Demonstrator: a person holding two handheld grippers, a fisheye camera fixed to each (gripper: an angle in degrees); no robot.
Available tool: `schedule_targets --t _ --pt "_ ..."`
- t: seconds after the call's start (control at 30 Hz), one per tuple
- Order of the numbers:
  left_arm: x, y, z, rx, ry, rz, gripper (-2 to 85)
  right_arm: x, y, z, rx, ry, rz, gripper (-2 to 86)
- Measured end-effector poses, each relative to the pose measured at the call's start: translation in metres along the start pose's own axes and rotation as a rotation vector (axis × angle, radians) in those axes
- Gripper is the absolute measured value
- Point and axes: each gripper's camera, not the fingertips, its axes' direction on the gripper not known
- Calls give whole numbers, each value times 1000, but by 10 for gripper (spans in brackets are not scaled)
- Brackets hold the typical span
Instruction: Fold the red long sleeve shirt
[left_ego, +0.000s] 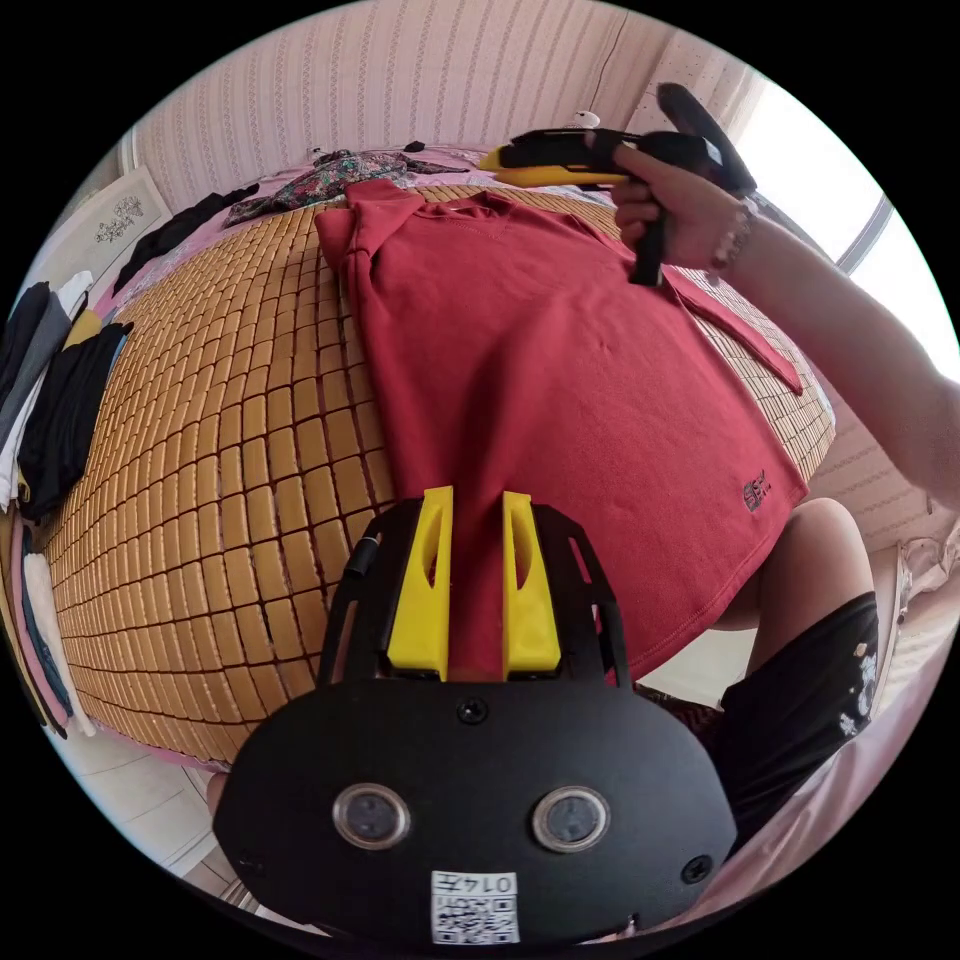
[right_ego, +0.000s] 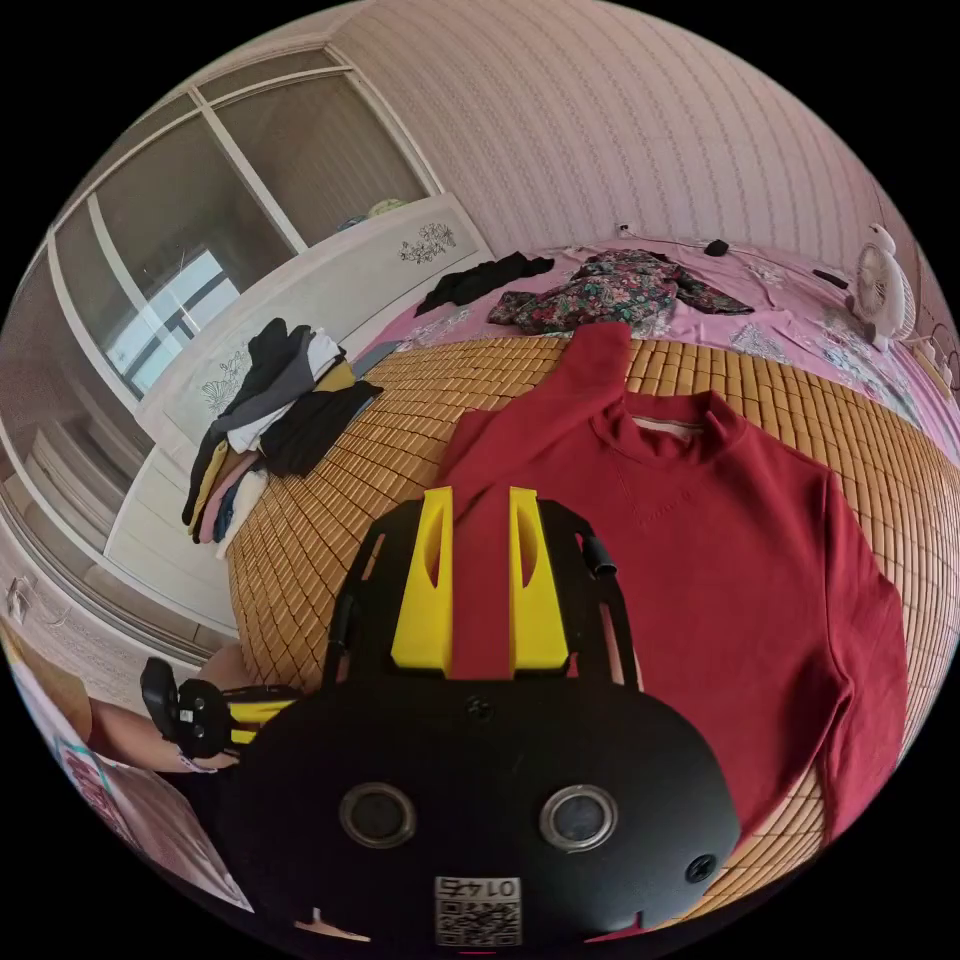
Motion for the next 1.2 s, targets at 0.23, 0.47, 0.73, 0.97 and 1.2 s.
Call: schedule_targets --t 0.23,0.47,0.73,0.97,1.2 --pt "-20 26 -31 100 31 14 72 -17 -114 142 -173 236 86 67" --pt "-51 33 -62 97 103 -45 64 -19 -121 170 -193 182 144 26" --pt "-137 78 -151 257 266 -323 57 -204 -25 113 -126 -225 -712 66" --pt "-277 126 -226 307 -59 -525 66 -170 29 143 -339 -35 -537 75" --pt "-370 72 -229 273 -188 -526 83 -127 34 144 -353 135 -301 72"
